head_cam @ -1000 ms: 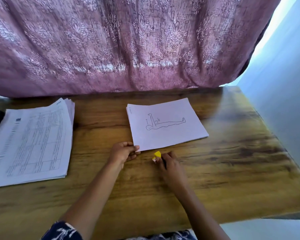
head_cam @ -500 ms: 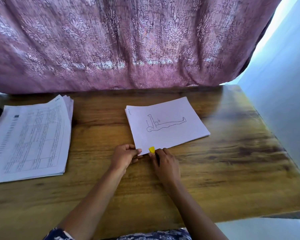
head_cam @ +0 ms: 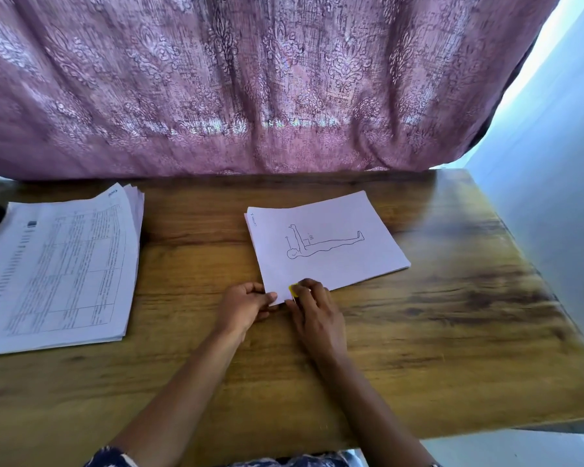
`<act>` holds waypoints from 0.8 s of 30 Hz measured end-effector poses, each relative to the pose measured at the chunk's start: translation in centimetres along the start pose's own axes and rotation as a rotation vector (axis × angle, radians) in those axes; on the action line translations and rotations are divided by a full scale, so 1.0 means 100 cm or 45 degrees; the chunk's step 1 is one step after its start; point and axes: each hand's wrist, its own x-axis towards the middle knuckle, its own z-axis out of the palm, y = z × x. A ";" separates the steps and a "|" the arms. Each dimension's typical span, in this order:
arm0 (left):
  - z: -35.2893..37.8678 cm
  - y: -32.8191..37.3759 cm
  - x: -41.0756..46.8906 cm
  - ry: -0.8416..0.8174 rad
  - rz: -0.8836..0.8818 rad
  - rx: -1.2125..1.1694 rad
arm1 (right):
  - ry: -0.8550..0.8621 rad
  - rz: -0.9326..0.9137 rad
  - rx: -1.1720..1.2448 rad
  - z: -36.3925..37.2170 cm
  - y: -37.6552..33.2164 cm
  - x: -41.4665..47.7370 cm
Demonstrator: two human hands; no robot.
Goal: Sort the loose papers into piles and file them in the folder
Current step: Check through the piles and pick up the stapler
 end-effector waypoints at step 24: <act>-0.004 -0.002 0.013 -0.058 -0.081 -0.023 | 0.009 -0.276 -0.578 0.006 0.002 -0.005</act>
